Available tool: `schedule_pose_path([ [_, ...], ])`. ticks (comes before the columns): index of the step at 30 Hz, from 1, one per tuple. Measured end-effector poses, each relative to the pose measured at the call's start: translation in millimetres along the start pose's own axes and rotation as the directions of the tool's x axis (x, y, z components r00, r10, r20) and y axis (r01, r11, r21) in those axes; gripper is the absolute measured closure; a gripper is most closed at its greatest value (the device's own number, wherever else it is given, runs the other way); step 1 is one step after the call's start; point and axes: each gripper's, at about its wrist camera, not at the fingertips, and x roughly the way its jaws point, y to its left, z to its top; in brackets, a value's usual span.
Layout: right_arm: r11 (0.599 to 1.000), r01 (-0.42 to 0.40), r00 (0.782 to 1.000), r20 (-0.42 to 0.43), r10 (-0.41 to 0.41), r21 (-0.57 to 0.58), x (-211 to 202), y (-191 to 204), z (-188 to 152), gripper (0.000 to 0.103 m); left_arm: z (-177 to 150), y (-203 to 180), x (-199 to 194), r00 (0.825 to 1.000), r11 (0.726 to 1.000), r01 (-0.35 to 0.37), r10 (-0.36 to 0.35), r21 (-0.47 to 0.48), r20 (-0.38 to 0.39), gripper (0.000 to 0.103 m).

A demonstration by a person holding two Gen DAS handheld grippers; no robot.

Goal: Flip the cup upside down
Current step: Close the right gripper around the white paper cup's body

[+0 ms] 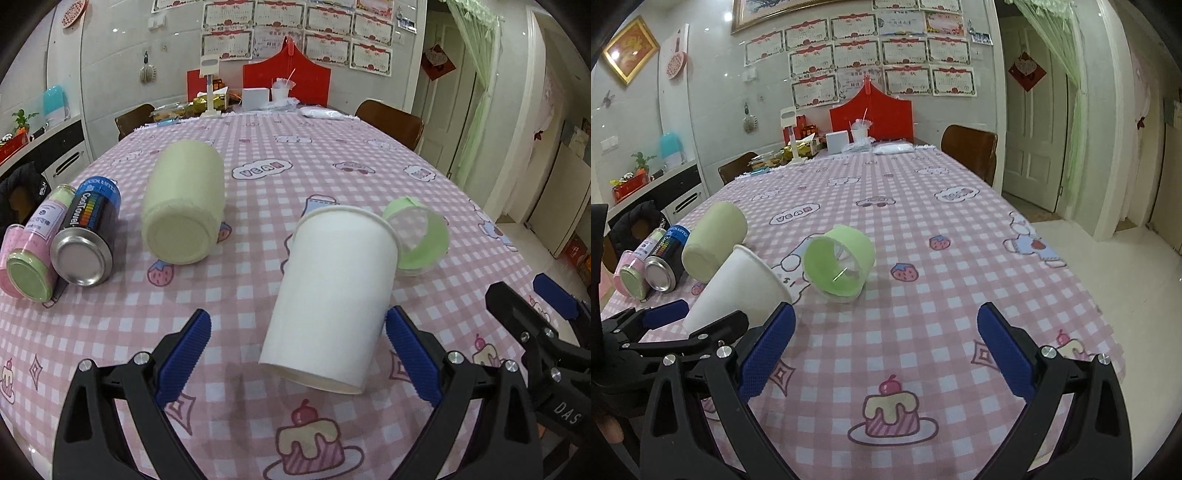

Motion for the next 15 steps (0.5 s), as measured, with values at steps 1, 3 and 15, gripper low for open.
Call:
schedule_pose_path([
  [1,1.000,-0.006,1.000,-0.003,0.006,0.002,0.9,1.2,-0.4,0.008,0.1,0.4,0.8,1.000,1.000,0.000,0.000,0.001,0.000,0.011],
  [3,1.000,-0.013,1.000,-0.010,0.013,-0.005,2.5,5.6,-1.2,0.008,0.7,0.4,2.7,1.000,1.000,0.004,-0.004,0.002,-0.002,0.022],
  [15,0.996,-0.073,0.997,-0.024,0.072,-0.053,3.9,51.3,-0.5,0.008,-10.0,35.8,-27.7,0.999,0.999,-0.041,0.042,-0.018,0.033,0.043],
])
